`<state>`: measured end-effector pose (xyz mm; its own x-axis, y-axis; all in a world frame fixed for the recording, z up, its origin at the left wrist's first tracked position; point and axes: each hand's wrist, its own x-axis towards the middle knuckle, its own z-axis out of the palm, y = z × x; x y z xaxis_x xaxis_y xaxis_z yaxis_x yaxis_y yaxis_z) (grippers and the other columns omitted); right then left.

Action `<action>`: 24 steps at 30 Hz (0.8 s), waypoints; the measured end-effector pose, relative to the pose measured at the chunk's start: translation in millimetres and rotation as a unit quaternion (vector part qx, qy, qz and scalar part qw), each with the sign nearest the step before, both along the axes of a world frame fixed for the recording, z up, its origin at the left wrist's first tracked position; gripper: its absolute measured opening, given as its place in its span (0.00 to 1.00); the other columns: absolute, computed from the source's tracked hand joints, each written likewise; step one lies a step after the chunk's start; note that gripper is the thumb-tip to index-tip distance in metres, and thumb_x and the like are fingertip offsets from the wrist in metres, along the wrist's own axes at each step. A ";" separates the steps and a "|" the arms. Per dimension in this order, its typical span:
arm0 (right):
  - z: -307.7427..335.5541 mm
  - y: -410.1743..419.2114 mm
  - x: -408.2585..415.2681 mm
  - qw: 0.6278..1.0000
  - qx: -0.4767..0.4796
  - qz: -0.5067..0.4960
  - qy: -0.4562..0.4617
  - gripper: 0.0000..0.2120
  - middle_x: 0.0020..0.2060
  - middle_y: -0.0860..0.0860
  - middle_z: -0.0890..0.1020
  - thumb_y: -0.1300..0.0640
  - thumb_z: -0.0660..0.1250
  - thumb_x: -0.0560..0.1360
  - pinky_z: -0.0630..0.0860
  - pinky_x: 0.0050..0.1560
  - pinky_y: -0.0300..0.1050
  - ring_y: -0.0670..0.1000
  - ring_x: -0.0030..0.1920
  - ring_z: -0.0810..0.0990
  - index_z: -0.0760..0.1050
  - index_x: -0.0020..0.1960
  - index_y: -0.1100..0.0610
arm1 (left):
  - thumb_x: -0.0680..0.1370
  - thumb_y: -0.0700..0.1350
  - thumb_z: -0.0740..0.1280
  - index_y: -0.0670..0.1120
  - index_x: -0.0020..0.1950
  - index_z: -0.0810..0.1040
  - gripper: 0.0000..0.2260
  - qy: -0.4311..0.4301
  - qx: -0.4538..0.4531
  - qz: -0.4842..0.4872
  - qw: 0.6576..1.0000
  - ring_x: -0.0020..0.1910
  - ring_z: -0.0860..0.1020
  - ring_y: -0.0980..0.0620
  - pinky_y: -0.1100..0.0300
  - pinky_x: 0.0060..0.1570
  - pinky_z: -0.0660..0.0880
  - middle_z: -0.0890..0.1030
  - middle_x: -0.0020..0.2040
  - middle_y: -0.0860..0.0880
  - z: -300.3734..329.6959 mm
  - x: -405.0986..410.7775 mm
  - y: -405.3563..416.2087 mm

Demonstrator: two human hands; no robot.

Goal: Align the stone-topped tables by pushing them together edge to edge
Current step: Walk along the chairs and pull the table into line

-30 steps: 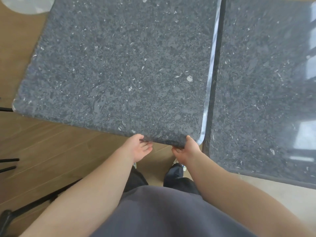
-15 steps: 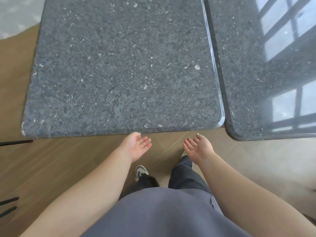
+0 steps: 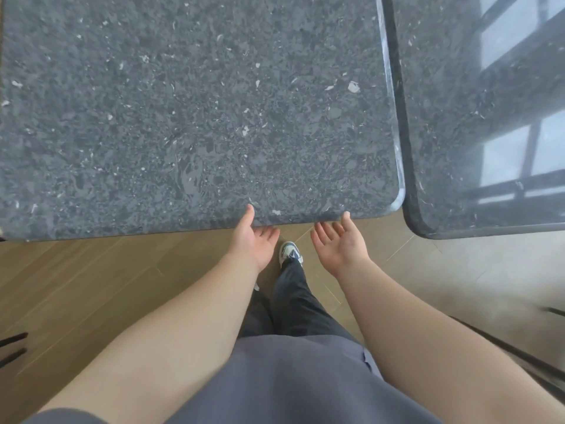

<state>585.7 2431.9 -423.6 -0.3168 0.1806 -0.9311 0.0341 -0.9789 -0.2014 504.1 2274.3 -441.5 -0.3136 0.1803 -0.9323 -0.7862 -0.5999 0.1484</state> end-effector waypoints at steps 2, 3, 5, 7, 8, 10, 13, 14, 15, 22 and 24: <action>-1.1 4.7 -7.9 1.000 -0.003 -0.010 0.008 0.27 0.70 0.58 0.75 0.45 0.63 0.81 0.67 0.74 0.53 0.57 0.70 0.74 0.67 0.74 0.60 | 0.79 0.57 0.69 0.42 0.64 0.73 0.22 0.007 0.016 0.012 1.000 0.65 0.75 0.42 0.45 0.73 0.67 0.76 0.64 0.40 -1.7 -0.1 21.4; -1.5 6.9 -11.6 1.000 -0.005 -0.022 0.009 0.26 0.68 0.58 0.76 0.45 0.64 0.81 0.69 0.73 0.53 0.57 0.68 0.76 0.69 0.72 0.60 | 0.79 0.58 0.69 0.43 0.61 0.74 0.21 0.009 0.013 0.019 1.000 0.62 0.77 0.43 0.45 0.72 0.69 0.77 0.63 0.40 -2.4 -1.2 29.6; -2.9 11.9 -19.0 0.999 -0.012 -0.047 0.013 0.25 0.65 0.58 0.79 0.46 0.67 0.80 0.73 0.70 0.53 0.57 0.64 0.79 0.71 0.71 0.60 | 0.79 0.58 0.68 0.43 0.59 0.76 0.20 0.014 -0.005 0.044 0.999 0.59 0.79 0.42 0.44 0.69 0.72 0.79 0.61 0.40 -4.9 -4.7 39.7; -7.5 16.9 -27.4 0.998 -0.021 -0.054 0.017 0.25 0.63 0.58 0.80 0.47 0.70 0.78 0.74 0.68 0.55 0.58 0.63 0.80 0.72 0.70 0.59 | 0.80 0.57 0.68 0.43 0.60 0.76 0.19 0.021 -0.015 0.059 0.998 0.60 0.80 0.40 0.42 0.67 0.74 0.81 0.61 0.40 -7.9 -7.2 42.2; -10.8 18.8 -32.0 0.998 -0.026 -0.057 0.015 0.25 0.63 0.58 0.80 0.48 0.70 0.77 0.74 0.68 0.56 0.59 0.62 0.80 0.72 0.69 0.59 | 0.80 0.57 0.68 0.43 0.61 0.77 0.19 0.023 -0.012 0.059 0.998 0.60 0.80 0.40 0.42 0.66 0.74 0.81 0.62 0.40 -9.3 -6.7 41.4; -17.4 20.3 -38.2 0.997 -0.034 -0.069 0.000 0.25 0.63 0.58 0.81 0.49 0.72 0.77 0.75 0.67 0.59 0.60 0.62 0.81 0.73 0.69 0.59 | 0.79 0.56 0.69 0.42 0.63 0.77 0.20 0.029 -0.005 0.063 0.998 0.61 0.80 0.39 0.41 0.63 0.76 0.82 0.61 0.39 -11.3 -4.7 34.9; -23.9 18.2 -37.7 0.996 -0.042 -0.075 0.004 0.26 0.63 0.58 0.81 0.49 0.73 0.76 0.74 0.67 0.59 0.60 0.63 0.80 0.72 0.69 0.59 | 0.79 0.56 0.69 0.43 0.64 0.78 0.20 0.038 -0.019 0.081 0.996 0.60 0.82 0.39 0.42 0.56 0.80 0.84 0.59 0.39 -15.1 -10.6 18.4; -25.1 18.2 -36.1 0.996 -0.045 -0.074 0.008 0.26 0.63 0.59 0.81 0.49 0.73 0.75 0.74 0.68 0.59 0.60 0.62 0.81 0.73 0.69 0.59 | 0.79 0.57 0.69 0.43 0.64 0.78 0.21 0.039 -0.021 0.084 0.995 0.59 0.82 0.39 0.42 0.57 0.80 0.85 0.58 0.39 -16.3 -13.2 14.0; -25.6 18.7 -35.2 0.996 -0.047 -0.075 0.015 0.26 0.62 0.59 0.82 0.50 0.73 0.76 0.74 0.68 0.58 0.60 0.62 0.81 0.73 0.69 0.59 | 0.79 0.57 0.69 0.43 0.64 0.78 0.21 0.040 -0.024 0.083 0.995 0.59 0.82 0.39 0.42 0.58 0.79 0.85 0.58 0.39 -16.5 -15.0 11.1; -18.1 22.9 -33.0 0.996 -0.055 -0.063 0.036 0.22 0.62 0.60 0.82 0.52 0.70 0.78 0.75 0.66 0.59 0.61 0.62 0.81 0.74 0.68 0.61 | 0.78 0.57 0.71 0.41 0.62 0.77 0.22 0.042 -0.037 0.069 0.996 0.58 0.82 0.39 0.41 0.59 0.79 0.84 0.58 0.38 -17.9 -13.9 6.7; -13.2 23.4 -33.3 0.996 -0.053 -0.057 0.033 0.21 0.62 0.60 0.82 0.52 0.70 0.78 0.77 0.62 0.59 0.61 0.61 0.81 0.74 0.68 0.61 | 0.79 0.56 0.70 0.41 0.62 0.76 0.21 0.044 -0.032 0.061 0.997 0.59 0.81 0.38 0.40 0.61 0.78 0.82 0.60 0.38 -16.1 -16.9 6.6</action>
<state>552.4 2455.2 -436.8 -0.3612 0.1208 -0.9246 -0.0884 -0.9915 -0.0950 487.2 2280.8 -457.6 -0.4106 0.0772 -0.9085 -0.6904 -0.6772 0.2545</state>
